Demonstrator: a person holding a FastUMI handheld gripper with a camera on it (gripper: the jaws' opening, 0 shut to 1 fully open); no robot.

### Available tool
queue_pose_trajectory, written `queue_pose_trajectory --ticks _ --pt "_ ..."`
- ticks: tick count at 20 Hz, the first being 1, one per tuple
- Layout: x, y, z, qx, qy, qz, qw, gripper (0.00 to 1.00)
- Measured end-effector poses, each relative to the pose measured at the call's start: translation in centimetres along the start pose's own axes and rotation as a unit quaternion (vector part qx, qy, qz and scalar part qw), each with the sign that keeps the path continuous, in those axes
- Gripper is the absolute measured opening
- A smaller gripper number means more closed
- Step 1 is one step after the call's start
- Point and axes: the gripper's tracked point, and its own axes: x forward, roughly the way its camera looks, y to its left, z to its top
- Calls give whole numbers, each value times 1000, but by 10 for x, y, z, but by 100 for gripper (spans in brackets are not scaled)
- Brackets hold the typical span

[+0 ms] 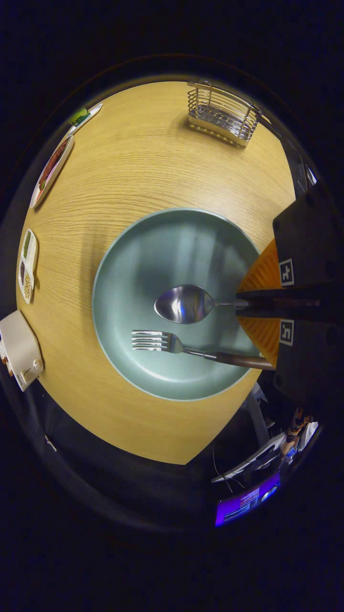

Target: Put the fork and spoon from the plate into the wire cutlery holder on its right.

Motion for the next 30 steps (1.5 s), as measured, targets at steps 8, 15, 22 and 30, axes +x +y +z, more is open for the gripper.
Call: queue_pose_trajectory --ticks 8,15,22,30 --pt "-69 -19 27 29 -41 35 998 11" --pt "-121 -43 27 69 -63 65 994 11" --pt "-202 -120 29 106 -124 48 985 11" --pt "-222 -204 -6 150 -124 7 981 11"
